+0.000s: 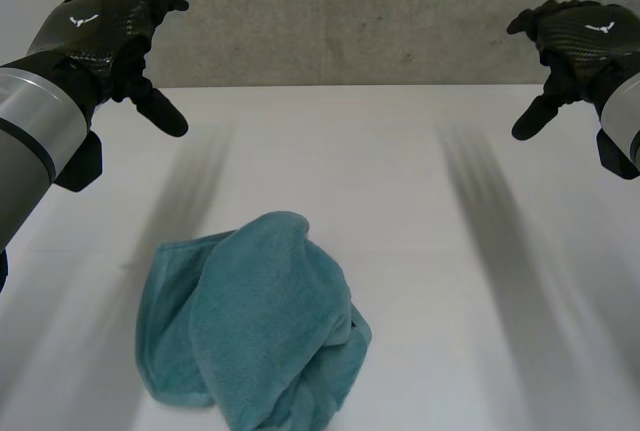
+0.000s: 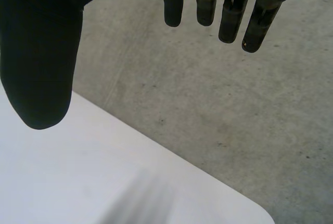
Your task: Fold the laundry
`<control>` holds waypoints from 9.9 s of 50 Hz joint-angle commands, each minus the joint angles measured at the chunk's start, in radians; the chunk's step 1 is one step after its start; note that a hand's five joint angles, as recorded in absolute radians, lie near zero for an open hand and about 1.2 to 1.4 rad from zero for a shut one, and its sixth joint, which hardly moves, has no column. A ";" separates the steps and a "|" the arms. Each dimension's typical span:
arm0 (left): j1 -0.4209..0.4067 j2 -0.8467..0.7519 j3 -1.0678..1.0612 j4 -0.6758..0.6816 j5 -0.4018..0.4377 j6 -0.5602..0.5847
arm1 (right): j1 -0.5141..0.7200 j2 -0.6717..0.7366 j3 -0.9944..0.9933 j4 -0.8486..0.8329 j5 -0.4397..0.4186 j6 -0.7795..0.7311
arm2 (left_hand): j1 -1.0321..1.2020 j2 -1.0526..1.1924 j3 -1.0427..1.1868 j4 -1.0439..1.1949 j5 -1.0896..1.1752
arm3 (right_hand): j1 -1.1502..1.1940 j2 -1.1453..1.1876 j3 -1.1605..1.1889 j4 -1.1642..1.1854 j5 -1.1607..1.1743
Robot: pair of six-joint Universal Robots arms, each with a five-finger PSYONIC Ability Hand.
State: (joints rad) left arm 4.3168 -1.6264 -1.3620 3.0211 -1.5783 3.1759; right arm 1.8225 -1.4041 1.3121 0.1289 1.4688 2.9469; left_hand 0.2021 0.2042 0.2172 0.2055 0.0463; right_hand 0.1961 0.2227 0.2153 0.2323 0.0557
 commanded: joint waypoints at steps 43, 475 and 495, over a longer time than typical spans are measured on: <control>0.159 -0.380 -0.140 0.106 -0.011 0.306 | 0.393 0.412 -0.098 -0.015 -0.116 0.059 | 1.194 1.192 1.179 1.191 1.175 | 1.200 1.174 1.181 1.164 1.166; 0.270 0.222 -0.366 0.446 0.014 0.183 | -0.417 -0.214 0.034 0.154 -0.383 -0.151 | 1.194 1.192 1.179 1.191 1.175 | 1.200 1.174 1.181 1.164 1.166; 0.267 -0.047 -0.221 0.107 0.061 0.410 | -0.253 0.043 -0.028 0.397 -0.202 -0.626 | 1.194 1.192 1.179 1.191 1.175 | 1.200 1.174 1.181 1.164 1.166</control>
State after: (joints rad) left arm 4.5908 -1.4577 -1.5916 3.1331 -1.5139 3.4766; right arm 1.4310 -1.5375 1.2706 0.5356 1.1421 2.4061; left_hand 1.1440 1.2012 1.1965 1.1997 0.9598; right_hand 0.9138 1.1770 1.1823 1.1917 0.9654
